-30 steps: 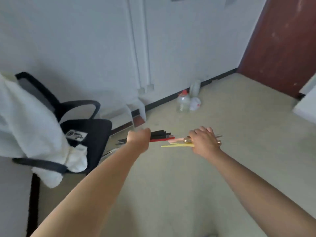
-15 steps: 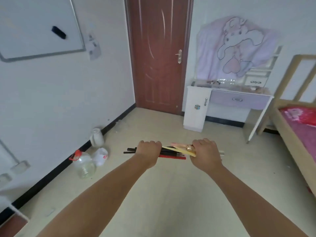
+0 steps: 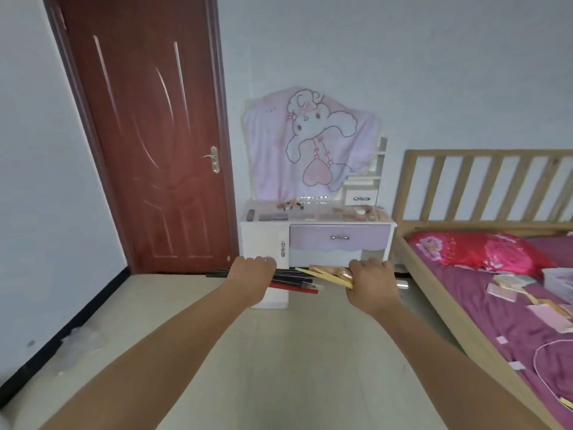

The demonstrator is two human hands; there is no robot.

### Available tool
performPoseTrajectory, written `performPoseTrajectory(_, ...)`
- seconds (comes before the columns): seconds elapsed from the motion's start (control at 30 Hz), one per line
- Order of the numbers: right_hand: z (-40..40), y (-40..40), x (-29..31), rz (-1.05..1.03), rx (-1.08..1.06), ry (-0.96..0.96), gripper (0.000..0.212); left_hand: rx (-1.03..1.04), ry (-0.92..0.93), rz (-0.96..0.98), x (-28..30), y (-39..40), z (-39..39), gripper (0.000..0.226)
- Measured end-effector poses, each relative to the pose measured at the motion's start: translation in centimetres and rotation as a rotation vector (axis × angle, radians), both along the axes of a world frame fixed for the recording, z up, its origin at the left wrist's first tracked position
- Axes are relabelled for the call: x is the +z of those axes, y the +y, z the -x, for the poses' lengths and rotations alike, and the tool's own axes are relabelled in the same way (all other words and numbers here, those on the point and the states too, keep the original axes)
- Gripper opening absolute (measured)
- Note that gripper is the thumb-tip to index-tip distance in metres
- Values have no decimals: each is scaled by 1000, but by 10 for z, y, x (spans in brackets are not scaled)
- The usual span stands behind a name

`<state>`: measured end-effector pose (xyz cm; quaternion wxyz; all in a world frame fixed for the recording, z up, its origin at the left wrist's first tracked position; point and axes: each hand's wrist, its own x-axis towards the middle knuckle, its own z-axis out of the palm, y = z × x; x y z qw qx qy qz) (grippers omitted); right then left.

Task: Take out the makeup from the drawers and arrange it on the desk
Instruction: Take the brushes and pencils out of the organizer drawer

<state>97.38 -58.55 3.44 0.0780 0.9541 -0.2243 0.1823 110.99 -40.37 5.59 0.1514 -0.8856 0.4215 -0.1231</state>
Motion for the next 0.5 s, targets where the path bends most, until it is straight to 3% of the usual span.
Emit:
performPoseTrajectory(0.23,-119,-154,-19,-77,-107,11,19,-97,25,21,-24,-158,-134,32)
performPoseTrajectory(0.5,-292,-336,-23,-134,-94,31,12,-32,79,24,-34,-323,-296,30)
